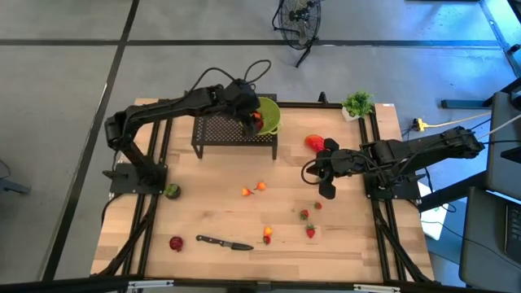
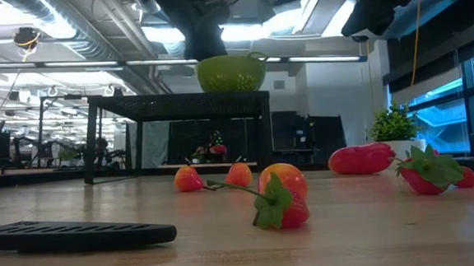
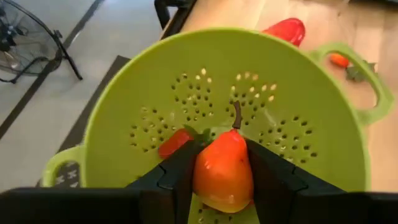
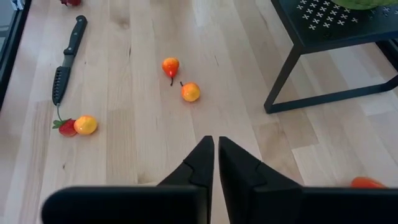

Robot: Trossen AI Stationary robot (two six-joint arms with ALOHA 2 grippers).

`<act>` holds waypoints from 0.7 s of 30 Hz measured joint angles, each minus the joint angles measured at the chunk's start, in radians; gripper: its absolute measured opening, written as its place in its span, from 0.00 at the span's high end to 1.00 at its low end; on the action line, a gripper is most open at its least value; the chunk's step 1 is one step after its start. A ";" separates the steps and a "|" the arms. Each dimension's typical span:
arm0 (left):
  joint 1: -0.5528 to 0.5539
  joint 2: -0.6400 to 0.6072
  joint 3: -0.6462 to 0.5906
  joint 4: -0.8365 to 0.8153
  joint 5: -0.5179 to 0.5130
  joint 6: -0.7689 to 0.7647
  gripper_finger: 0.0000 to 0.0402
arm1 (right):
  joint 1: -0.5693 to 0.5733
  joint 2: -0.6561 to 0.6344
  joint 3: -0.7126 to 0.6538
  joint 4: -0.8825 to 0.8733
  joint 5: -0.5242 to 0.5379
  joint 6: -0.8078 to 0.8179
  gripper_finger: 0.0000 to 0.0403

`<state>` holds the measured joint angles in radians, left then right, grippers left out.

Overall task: Pick & Place Fruit
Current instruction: Put the pear into the green strainer bowl on the shelf

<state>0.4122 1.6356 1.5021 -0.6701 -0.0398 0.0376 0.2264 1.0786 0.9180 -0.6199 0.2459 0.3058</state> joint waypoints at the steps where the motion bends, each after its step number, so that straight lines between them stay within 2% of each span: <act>1: 0.000 0.006 0.000 -0.012 0.007 -0.001 0.69 | 0.000 0.000 0.000 0.000 0.000 0.000 0.93; 9: 0.000 0.022 0.000 -0.002 0.007 0.008 0.69 | 0.000 0.000 0.000 0.004 0.000 0.005 0.92; 21: 0.002 0.018 0.000 -0.015 0.005 0.028 0.69 | 0.000 0.000 0.000 0.003 0.000 0.005 0.96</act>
<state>0.4141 1.6539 1.5021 -0.6848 -0.0349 0.0657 0.2264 1.0786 0.9180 -0.6167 0.2459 0.3111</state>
